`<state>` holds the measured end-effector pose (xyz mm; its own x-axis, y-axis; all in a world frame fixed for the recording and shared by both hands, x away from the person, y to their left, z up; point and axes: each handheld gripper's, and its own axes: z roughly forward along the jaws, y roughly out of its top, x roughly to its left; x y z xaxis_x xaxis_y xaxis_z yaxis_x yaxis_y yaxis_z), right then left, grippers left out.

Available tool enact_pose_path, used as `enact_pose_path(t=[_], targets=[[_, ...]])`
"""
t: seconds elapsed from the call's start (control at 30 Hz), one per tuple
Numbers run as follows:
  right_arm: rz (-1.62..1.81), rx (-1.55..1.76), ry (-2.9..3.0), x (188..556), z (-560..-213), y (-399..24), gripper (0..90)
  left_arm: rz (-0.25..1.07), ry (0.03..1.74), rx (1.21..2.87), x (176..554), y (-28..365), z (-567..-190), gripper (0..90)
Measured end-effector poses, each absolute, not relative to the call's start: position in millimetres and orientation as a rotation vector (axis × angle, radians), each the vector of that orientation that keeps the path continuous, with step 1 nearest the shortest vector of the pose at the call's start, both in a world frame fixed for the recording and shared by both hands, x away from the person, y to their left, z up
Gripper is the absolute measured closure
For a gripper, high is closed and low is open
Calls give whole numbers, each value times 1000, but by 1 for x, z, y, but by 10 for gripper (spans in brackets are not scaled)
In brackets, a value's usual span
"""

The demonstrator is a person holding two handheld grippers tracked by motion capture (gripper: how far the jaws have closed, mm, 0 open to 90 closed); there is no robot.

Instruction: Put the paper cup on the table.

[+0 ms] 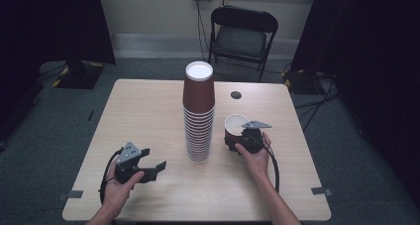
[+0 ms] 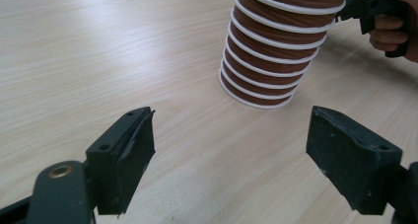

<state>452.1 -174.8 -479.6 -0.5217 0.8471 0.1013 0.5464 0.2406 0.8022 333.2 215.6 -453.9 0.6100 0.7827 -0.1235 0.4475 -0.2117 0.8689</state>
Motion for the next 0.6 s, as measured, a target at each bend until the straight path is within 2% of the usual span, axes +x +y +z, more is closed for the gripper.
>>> enact_pose_path(t=[0.6], targets=[[1177, 1277, 2175, 431, -469, -195, 141, 401, 975, 1886, 333, 215, -455, 186]])
